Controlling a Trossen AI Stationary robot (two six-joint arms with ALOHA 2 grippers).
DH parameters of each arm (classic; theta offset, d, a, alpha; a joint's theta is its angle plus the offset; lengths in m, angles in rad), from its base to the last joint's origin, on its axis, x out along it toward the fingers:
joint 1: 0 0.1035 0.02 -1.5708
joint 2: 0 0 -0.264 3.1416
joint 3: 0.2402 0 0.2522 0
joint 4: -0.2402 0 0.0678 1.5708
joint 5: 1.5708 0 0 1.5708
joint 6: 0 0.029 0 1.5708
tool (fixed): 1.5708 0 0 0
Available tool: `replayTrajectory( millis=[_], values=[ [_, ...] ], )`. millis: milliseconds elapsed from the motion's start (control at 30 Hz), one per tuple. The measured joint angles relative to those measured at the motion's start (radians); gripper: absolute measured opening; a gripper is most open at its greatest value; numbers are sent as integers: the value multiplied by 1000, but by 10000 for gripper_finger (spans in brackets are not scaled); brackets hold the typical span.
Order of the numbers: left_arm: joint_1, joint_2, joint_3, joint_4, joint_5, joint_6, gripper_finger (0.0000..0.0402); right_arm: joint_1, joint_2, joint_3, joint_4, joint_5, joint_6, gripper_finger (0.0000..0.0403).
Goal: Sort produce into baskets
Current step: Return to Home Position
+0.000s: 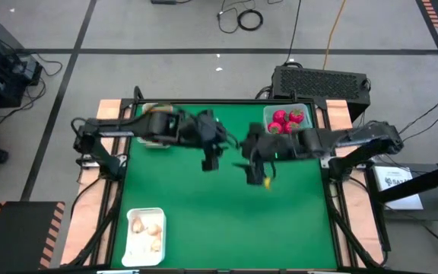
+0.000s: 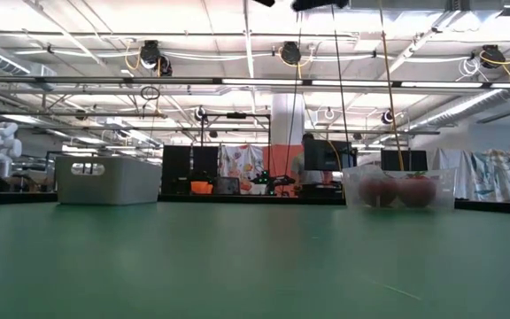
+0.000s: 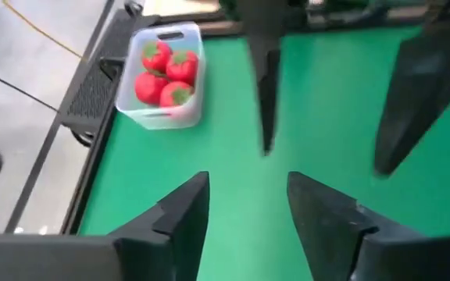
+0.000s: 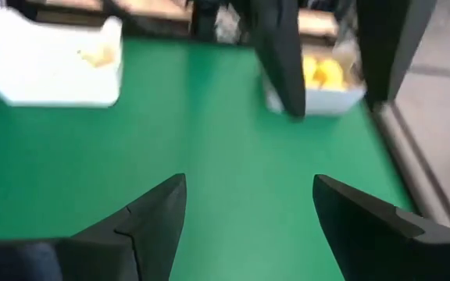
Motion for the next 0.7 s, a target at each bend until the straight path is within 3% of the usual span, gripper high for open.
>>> replayTrajectory(
  millis=[233, 367, 533, 700],
  values=[
    [112, -83, 0, -1, 90, 24, 139, -210, -36, 0, 93, -194, -84, 266],
    [139, -135, -1, -3, 163, 63, 112, -273, -64, 0, 143, -275, -65, 236],
    [163, -225, -24, -9, 242, 91, 73, -301, -95, 0, 235, -286, 10, 152],
    [172, -379, -153, 0, 254, 102, 33, -305, -103, 0, 301, -276, 80, 42]
  ],
)
